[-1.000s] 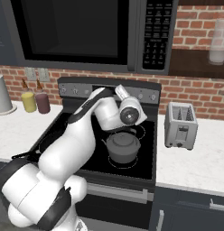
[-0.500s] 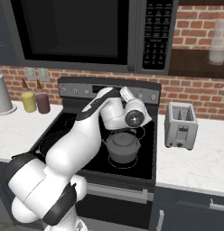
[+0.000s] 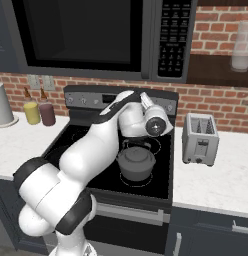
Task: Pick the kettle from the counter and place it on a stove burner. Then turn the burner on.
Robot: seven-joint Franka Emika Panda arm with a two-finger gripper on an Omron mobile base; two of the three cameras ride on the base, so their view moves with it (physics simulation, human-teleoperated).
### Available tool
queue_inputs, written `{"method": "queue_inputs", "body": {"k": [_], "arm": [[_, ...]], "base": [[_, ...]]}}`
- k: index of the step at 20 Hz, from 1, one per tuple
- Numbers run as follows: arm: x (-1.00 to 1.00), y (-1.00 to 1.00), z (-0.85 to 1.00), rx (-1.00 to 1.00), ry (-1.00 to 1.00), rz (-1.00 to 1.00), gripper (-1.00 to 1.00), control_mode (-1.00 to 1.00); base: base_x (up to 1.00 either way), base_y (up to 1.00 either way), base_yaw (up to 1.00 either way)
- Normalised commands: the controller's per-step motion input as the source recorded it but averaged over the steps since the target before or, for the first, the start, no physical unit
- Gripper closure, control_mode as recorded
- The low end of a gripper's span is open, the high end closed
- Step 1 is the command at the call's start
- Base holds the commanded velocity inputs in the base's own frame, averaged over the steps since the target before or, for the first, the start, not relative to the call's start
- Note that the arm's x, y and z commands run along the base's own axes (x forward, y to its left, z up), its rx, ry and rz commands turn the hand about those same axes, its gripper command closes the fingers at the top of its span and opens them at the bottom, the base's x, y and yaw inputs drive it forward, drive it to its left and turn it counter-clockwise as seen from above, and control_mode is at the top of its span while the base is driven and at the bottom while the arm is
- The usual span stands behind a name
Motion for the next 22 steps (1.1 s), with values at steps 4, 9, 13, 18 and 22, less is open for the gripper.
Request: {"method": "queue_inputs", "body": {"k": [4, 9, 13, 18, 22], "arm": [[0.42, -0.39, 0.0, 0.0, -0.05, 0.0, -1.0, -1.0], [0.32, -0.46, 0.0, 0.0, -0.08, 0.02, -1.0, -1.0], [0.29, -0.55, -0.01, 0.0, -0.06, 0.04, -1.0, -1.0], [0.23, -0.61, -0.12, 0.0, -0.04, 0.03, -1.0, -1.0], [0.19, -0.59, -0.25, -0.03, -0.01, 0.02, -1.0, -1.0]], "base": [[0.0, 0.0, 0.0], [0.0, 0.0, 0.0], [0.0, 0.0, 0.0], [0.0, 0.0, 0.0], [0.0, 0.0, 0.0]]}}
